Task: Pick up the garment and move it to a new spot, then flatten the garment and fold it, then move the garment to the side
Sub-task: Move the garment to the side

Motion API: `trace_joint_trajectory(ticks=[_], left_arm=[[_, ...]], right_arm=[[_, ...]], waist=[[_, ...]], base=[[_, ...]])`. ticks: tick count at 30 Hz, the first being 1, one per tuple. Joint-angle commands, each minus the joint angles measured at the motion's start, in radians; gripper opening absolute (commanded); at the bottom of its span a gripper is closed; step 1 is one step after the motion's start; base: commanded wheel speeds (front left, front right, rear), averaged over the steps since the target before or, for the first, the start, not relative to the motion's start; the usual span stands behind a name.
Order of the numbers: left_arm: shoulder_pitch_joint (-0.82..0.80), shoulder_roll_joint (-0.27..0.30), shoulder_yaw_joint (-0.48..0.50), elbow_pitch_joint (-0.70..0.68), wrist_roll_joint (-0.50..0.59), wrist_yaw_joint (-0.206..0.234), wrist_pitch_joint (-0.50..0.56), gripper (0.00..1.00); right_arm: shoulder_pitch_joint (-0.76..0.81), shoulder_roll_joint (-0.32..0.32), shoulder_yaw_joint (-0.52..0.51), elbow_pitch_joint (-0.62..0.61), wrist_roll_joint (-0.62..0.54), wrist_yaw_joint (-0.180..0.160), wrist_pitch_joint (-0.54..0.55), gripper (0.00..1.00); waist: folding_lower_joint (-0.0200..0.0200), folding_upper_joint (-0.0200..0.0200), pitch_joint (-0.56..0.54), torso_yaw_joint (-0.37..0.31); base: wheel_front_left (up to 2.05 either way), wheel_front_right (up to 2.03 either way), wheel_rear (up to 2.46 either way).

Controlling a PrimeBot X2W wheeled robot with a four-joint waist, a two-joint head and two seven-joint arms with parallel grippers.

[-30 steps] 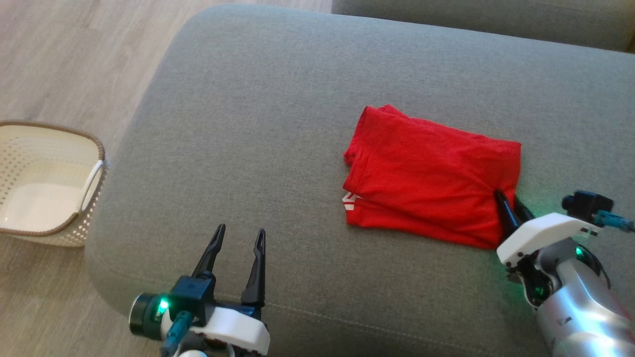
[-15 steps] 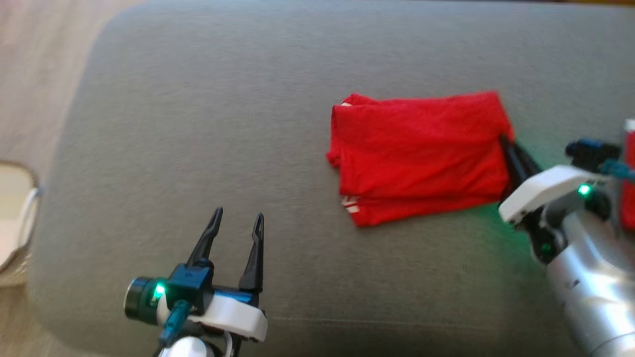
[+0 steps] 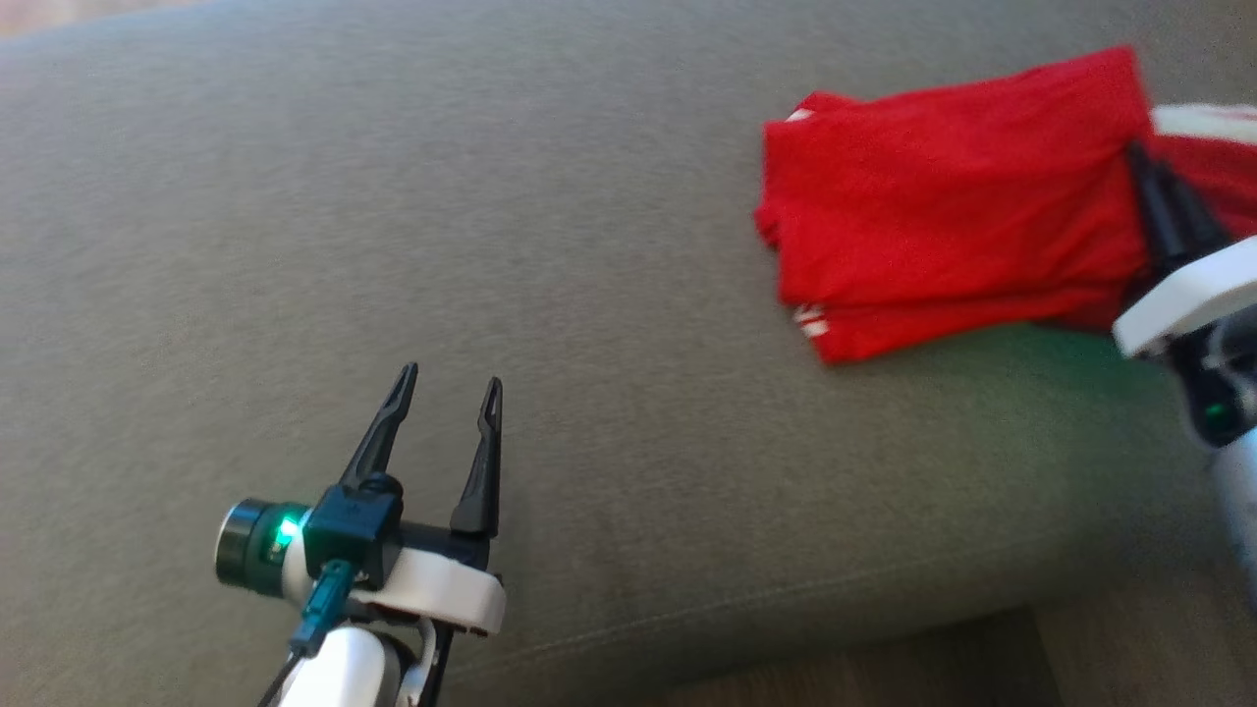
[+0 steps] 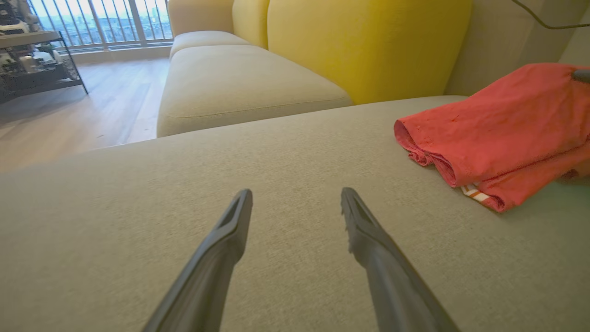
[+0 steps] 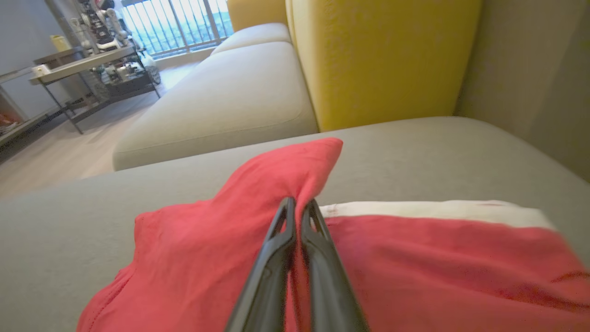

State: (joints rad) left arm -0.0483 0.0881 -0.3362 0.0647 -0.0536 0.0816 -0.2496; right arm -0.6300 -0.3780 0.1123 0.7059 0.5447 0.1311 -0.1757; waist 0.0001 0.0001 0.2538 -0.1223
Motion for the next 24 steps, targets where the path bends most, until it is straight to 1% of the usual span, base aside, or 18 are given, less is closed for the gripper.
trace_joint_trajectory(ticks=[1, 2, 6, 12, 14, 15, 16, 19, 21, 23, 24], left_arm=[[-0.032, 0.007, 0.033, -0.036, 0.011, 0.000, -0.012, 1.00], [-0.038, 0.011, 0.036, -0.037, 0.013, -0.002, -0.012, 1.00], [-0.052, 0.018, 0.048, -0.039, 0.013, -0.001, -0.012, 1.00], [-0.074, 0.025, 0.058, -0.045, 0.014, -0.002, -0.012, 1.00], [-0.074, 0.027, 0.063, -0.046, 0.011, -0.002, -0.012, 1.00], [-0.074, 0.027, 0.065, -0.044, 0.009, -0.002, -0.012, 1.00], [-0.075, 0.026, 0.066, -0.042, 0.008, -0.002, -0.012, 1.00], [-0.078, 0.021, 0.067, -0.038, 0.003, -0.002, -0.012, 1.00], [-0.078, 0.016, 0.069, -0.037, -0.001, 0.001, -0.012, 1.00], [-0.074, 0.010, 0.074, -0.036, -0.010, 0.005, -0.012, 1.00], [-0.071, 0.006, 0.078, -0.036, -0.017, 0.008, -0.012, 1.00]], right_arm=[[-0.026, -0.023, 0.007, -0.030, -0.004, 0.000, -0.003, 0.00], [-0.022, -0.039, -0.032, -0.060, -0.023, 0.000, 0.015, 0.00], [-0.013, -0.050, -0.133, -0.106, -0.069, 0.000, 0.041, 0.00], [0.019, -0.063, -0.290, -0.176, -0.186, 0.000, 0.074, 0.00], [0.034, -0.059, -0.345, -0.197, -0.255, 0.000, 0.076, 0.02], [0.040, -0.048, -0.374, -0.205, -0.292, 0.000, 0.072, 0.60], [0.046, -0.029, -0.405, -0.212, -0.326, 0.000, 0.067, 1.00], [0.070, 0.027, -0.474, -0.227, -0.435, 0.000, 0.064, 1.00], [0.091, 0.062, -0.512, -0.257, -0.533, 0.000, 0.055, 1.00], [0.111, 0.120, -0.537, -0.304, -0.612, 0.000, 0.046, 1.00], [0.123, 0.156, -0.532, -0.328, -0.632, 0.000, 0.044, 1.00]], waist=[[-0.0001, -0.0001, 0.023, -0.033], [-0.0001, -0.0001, 0.032, -0.051], [-0.0001, -0.0001, 0.047, -0.072], [-0.0001, -0.0001, 0.070, -0.065], [-0.0001, -0.0001, 0.073, -0.061], [-0.0001, -0.0001, 0.071, -0.057], [-0.0001, -0.0001, 0.068, -0.053], [-0.0001, -0.0001, 0.052, -0.037], [-0.0001, -0.0001, 0.038, -0.027], [-0.0001, -0.0001, 0.022, -0.016], [-0.0001, -0.0001, 0.012, -0.011]], base=[[0.00, 0.00, 0.00], [0.00, 0.00, 0.00], [0.00, 0.00, 0.00], [0.00, 0.00, 0.00], [0.00, 0.00, 0.00], [0.00, 0.00, 0.00], [0.00, 0.00, 0.00], [0.00, 0.00, 0.00], [0.00, 0.00, 0.00], [0.00, 0.00, 0.00], [0.00, 0.00, 0.00]])
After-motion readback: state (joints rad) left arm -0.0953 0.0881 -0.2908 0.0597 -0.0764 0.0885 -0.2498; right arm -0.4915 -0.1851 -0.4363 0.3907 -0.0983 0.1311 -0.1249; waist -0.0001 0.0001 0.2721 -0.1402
